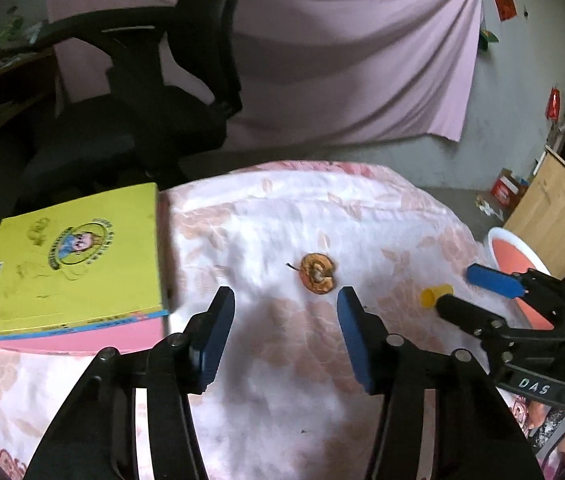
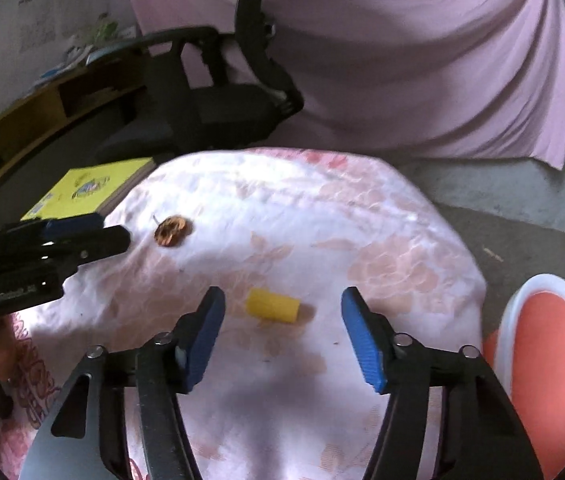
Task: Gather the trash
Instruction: 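Grasp the dried leaf with the left tool while the right tool grasps the yellow plug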
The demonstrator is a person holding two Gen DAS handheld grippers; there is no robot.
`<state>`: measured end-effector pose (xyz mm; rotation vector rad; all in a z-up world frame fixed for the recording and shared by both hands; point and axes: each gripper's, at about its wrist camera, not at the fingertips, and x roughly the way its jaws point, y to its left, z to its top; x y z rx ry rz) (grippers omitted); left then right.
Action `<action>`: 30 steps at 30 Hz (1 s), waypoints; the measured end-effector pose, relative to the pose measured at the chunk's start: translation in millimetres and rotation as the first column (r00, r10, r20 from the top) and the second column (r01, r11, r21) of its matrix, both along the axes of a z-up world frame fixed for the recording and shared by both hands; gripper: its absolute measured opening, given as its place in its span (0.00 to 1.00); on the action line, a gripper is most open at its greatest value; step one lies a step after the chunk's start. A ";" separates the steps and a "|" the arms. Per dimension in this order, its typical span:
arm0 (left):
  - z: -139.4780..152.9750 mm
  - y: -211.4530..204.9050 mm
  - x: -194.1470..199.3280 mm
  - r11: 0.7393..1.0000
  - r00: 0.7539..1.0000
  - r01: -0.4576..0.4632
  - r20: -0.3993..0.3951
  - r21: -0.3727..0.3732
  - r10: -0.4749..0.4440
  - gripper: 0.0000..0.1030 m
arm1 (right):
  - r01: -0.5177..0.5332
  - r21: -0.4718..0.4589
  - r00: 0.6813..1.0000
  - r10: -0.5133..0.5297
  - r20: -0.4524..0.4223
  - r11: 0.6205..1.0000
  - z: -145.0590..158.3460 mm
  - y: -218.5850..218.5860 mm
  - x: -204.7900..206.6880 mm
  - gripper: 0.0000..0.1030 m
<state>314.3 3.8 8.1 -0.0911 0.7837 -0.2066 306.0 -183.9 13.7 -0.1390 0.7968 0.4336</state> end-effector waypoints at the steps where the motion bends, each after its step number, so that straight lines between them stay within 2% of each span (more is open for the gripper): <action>1: -1.2 -2.6 2.8 1.000 1.000 0.008 -0.008 0.005 -0.008 0.45 | -0.006 -0.002 1.000 0.006 -0.018 1.000 -2.3 0.9 1.5 0.52; 4: -3.8 -9.1 9.8 0.999 0.999 0.029 -0.026 0.016 -0.028 0.41 | -0.014 -0.001 0.998 0.014 -0.054 1.000 -6.6 1.4 5.5 0.44; 9: -9.1 -20.6 20.4 0.998 0.997 0.060 -0.051 0.035 -0.058 0.41 | -0.013 0.010 0.996 0.014 -0.093 1.000 -10.4 -0.4 10.9 0.38; 14: -14.7 -28.9 33.8 0.996 0.995 0.072 -0.079 0.049 -0.068 0.31 | -0.015 0.008 0.995 0.015 -0.100 1.000 -10.9 2.0 13.2 0.37; 17: -15.8 -33.6 35.2 0.995 0.994 0.075 -0.083 0.067 -0.069 0.24 | -0.013 0.011 0.995 0.014 -0.103 1.000 -10.8 1.2 13.8 0.28; 19: -17.2 -34.7 35.9 0.994 0.994 0.071 -0.087 0.081 -0.064 0.18 | -0.015 0.017 0.994 0.016 -0.107 1.000 -10.8 0.6 14.5 0.28; 26: -16.1 -34.8 32.1 0.994 0.995 0.071 -0.070 0.084 -0.065 0.17 | -0.022 0.030 0.995 0.025 -0.099 0.999 -9.8 1.1 14.4 0.28; 30: -9.4 -31.0 14.5 0.997 0.999 0.048 -0.024 0.063 -0.047 0.17 | -0.017 0.068 0.998 0.021 -0.055 0.998 -2.6 -5.4 7.9 0.28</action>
